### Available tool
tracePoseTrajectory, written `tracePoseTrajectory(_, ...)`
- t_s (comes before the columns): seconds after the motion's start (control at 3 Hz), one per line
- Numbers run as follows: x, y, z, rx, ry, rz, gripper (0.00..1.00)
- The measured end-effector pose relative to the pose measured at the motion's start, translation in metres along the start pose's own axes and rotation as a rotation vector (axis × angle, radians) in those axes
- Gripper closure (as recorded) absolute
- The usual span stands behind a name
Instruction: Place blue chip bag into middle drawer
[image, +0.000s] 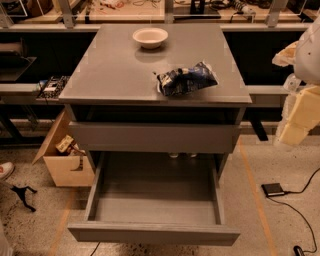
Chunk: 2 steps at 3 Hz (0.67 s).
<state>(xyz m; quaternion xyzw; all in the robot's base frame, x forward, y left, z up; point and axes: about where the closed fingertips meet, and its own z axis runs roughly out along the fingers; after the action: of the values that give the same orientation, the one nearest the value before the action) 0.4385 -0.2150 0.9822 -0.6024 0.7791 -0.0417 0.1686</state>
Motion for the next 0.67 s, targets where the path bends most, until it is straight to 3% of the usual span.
tracePoseTrajectory(0.33, 0.000, 0.000, 0.000, 0.000, 0.000, 0.000, 0.00)
tracePoseTrajectory(0.67, -0.010, -0.018, 0.014, 0.033, -0.040, 0.006, 0.00)
